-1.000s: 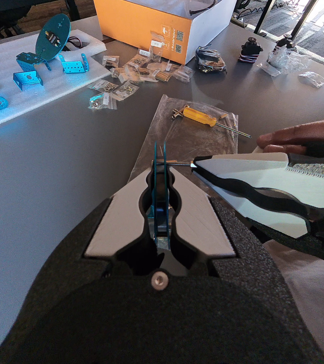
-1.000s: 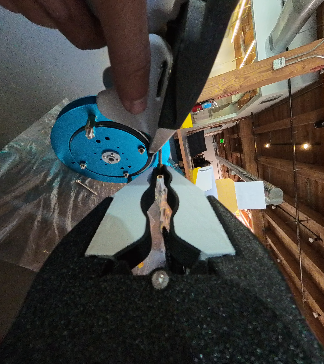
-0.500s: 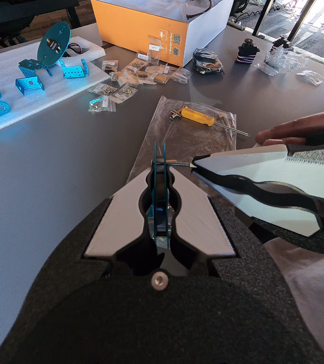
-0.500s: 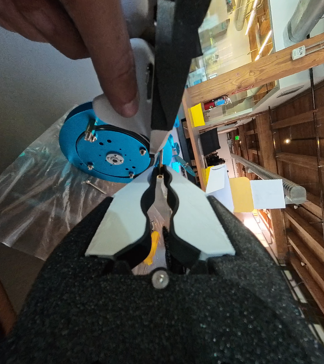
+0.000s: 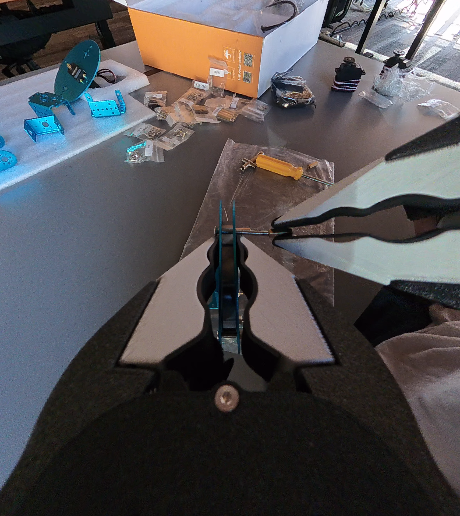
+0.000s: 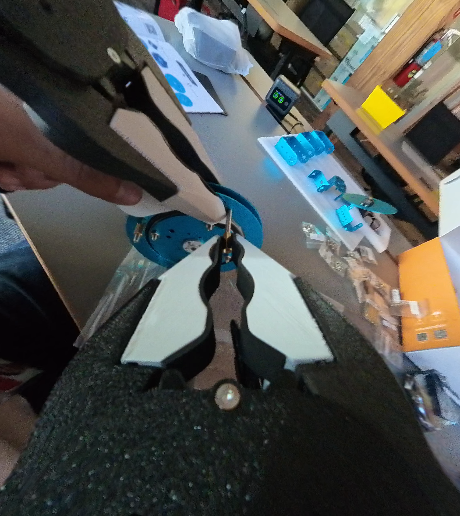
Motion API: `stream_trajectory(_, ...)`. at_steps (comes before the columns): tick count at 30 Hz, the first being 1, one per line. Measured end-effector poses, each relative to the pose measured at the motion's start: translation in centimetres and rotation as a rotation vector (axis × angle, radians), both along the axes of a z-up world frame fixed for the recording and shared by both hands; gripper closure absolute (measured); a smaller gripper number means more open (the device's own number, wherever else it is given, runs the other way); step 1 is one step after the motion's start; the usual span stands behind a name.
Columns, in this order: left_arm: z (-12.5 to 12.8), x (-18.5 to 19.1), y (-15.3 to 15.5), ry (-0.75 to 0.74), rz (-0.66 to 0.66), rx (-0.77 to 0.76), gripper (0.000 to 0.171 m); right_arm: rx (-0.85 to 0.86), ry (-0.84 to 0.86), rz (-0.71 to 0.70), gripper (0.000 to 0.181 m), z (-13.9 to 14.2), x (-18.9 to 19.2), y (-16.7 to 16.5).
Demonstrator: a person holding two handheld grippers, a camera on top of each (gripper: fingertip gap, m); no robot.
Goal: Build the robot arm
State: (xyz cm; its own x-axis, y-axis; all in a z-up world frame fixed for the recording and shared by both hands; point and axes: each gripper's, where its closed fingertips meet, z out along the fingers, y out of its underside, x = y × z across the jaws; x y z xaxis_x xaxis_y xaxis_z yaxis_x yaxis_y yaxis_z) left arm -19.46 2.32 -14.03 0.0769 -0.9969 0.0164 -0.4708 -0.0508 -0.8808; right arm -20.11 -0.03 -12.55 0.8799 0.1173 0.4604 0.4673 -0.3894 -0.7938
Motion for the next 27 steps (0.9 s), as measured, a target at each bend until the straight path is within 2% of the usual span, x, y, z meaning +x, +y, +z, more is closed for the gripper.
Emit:
stream_trajectory(8,0.03,-0.03,-0.09,-0.014,-0.001,0.009,0.163,-0.066,0.531,0.060,0.177,-0.12,-0.11,0.03)
stream_trajectory(21,0.08,-0.07,0.24,-0.050,0.023,-0.020,0.162,0.003,1.707,0.060,0.178,0.24,-0.42,0.17)
stream_trajectory(27,0.11,-0.25,0.37,-0.071,-0.002,-0.014,0.162,-0.035,2.245,0.103,0.177,0.41,-0.83,0.14)
